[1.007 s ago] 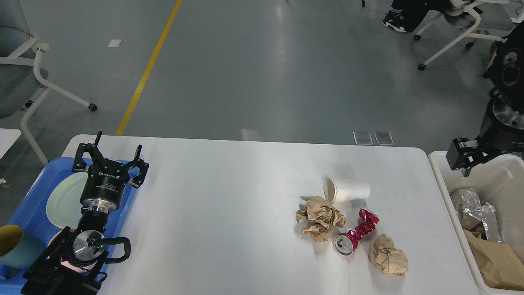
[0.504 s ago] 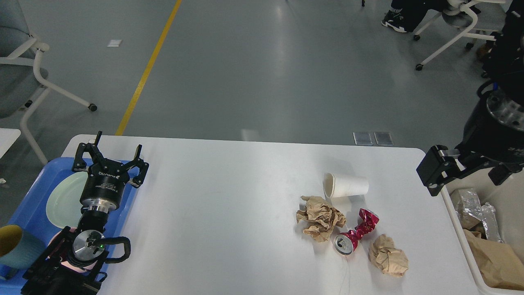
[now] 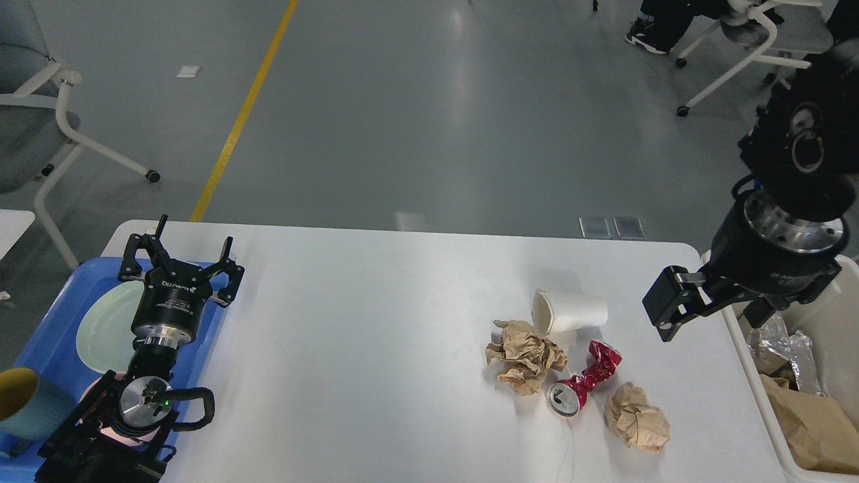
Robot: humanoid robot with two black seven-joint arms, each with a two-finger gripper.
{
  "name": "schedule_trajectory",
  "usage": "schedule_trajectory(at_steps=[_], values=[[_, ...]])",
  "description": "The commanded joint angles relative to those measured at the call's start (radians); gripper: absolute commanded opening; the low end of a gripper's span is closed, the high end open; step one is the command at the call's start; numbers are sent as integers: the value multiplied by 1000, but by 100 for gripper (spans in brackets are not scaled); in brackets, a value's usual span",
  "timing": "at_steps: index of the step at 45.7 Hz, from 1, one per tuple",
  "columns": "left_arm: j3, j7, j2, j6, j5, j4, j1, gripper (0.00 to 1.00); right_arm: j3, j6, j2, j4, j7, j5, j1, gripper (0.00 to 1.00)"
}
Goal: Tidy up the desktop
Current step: 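Swing the right gripper down to the crumpled paper beside the red can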
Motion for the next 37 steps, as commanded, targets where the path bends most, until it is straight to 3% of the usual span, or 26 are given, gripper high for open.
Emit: schedule_trajectory(at_steps=[1,8,15,27,37], values=[[0,0,0,0,0,0,0,96,33,-183,-5,-6,-1,-3,-183,98],[0,0,0,0,0,0,0,96,79,-421,21,-38,-13,-12,-439,98],[0,0,0,0,0,0,0,96,99,-563,94,-171,-13,-10,-698,99],[0,0,0,0,0,0,0,96,105,-685,157,-335,-13,-4,-936,99],[0,0,0,0,0,0,0,96,103,-720,180,-374,-14,0,-990,97]])
